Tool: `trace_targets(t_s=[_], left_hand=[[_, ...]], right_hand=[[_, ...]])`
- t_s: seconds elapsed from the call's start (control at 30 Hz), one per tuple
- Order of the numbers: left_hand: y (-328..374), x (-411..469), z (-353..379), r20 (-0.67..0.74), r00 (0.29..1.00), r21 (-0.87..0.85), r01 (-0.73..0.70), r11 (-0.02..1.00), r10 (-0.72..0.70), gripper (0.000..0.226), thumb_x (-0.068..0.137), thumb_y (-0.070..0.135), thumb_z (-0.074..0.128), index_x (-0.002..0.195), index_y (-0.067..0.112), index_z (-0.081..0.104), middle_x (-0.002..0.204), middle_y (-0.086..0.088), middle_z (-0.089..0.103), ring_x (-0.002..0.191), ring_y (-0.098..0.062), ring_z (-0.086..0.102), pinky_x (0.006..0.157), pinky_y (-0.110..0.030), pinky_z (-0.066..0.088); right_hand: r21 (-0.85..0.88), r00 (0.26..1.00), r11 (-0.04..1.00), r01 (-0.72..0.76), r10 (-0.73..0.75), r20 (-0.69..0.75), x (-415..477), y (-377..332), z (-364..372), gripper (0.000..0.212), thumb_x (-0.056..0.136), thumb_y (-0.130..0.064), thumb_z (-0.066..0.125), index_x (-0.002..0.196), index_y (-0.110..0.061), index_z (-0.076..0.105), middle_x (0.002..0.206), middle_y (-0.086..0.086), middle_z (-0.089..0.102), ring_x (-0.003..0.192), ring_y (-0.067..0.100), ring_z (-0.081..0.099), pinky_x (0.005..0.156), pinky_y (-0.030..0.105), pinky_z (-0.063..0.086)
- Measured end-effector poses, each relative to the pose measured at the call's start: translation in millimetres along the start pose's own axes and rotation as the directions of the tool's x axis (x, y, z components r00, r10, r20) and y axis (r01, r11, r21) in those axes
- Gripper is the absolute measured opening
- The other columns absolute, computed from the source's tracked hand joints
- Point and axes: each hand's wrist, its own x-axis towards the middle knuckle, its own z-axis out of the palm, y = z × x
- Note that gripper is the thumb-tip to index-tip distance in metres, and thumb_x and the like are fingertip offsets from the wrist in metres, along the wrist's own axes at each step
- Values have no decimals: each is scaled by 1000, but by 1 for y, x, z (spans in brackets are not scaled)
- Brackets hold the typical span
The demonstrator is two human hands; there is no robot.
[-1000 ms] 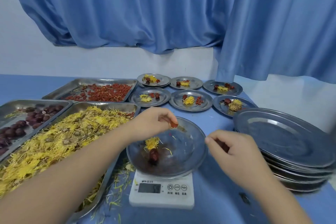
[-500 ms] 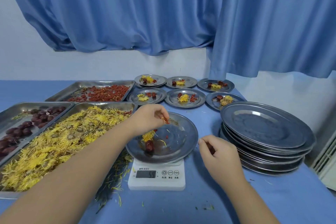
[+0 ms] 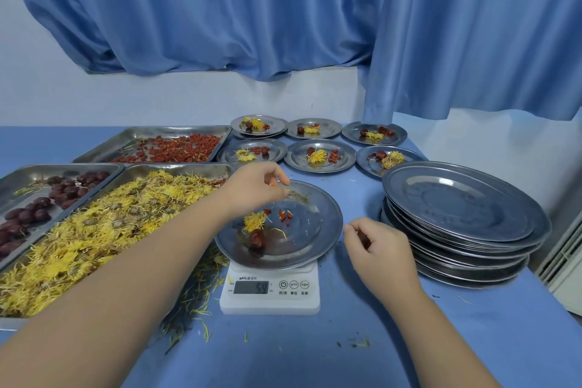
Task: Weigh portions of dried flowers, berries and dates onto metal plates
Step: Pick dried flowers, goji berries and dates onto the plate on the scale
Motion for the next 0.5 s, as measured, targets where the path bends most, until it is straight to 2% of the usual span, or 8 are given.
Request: trace_targets(t_s=[0.1, 0.17, 0.27, 0.33, 0.4, 0.5], left_hand=[[1, 2, 3, 35, 999, -22, 32, 999, -31, 29, 81, 0, 64, 93, 26, 64, 80, 2, 53, 61, -11, 47, 53, -24, 42], [1, 3, 4, 46, 998, -50, 42, 998, -39, 36, 79, -6, 61, 92, 27, 64, 88, 2, 56, 65, -12, 50, 53, -25, 43], [0, 3, 1, 62, 997, -77, 40, 996, -36, 36, 80, -4, 61, 92, 31, 65, 102, 6, 63, 80, -12, 63, 55, -20, 48], [-2, 3, -3, 75, 997, -99, 32, 995, -25, 33, 83, 0, 61, 93, 31, 66, 100, 9, 68, 80, -3, 65, 57, -17, 46], [-5, 3, -6, 72, 997, -140, 41, 989, -31, 29, 85, 4, 62, 94, 31, 67, 97, 11, 72, 80, -2, 66, 65, -21, 51], [-8, 3, -7, 54, 997, -178, 66, 982, -58, 24, 84, 11, 68, 99, 30, 67, 96, 4, 68, 78, -14, 63, 71, -32, 51]], right_hand=[[-3, 1000, 1000, -2, 2, -2, 0, 1, 0, 24, 88, -22, 58, 64, -17, 57, 52, -3, 52, 54, 17, 50, 53, 38, 45], [-5, 1000, 1000, -2, 2, -1, 0, 2, 0, 24, 88, -22, 58, 64, -17, 58, 52, -3, 52, 54, 17, 50, 52, 38, 45], [2, 1000, 1000, -5, 5, 3, 0, 3, 0, 24, 88, -22, 58, 65, -17, 57, 51, -3, 51, 53, 16, 49, 52, 38, 45], [8, 1000, 1000, -6, 6, 6, 0, 3, 1, 24, 88, -23, 58, 65, -18, 57, 51, -3, 51, 53, 16, 49, 52, 38, 45], [5, 1000, 1000, -1, 1, 9, 1, 2, 2, 25, 88, -23, 58, 64, -19, 56, 50, -4, 50, 52, 16, 48, 52, 37, 45], [2, 1000, 1000, 9, -9, 16, 1, 2, 2, 25, 88, -23, 58, 63, -19, 56, 50, -4, 50, 51, 16, 48, 52, 37, 45]])
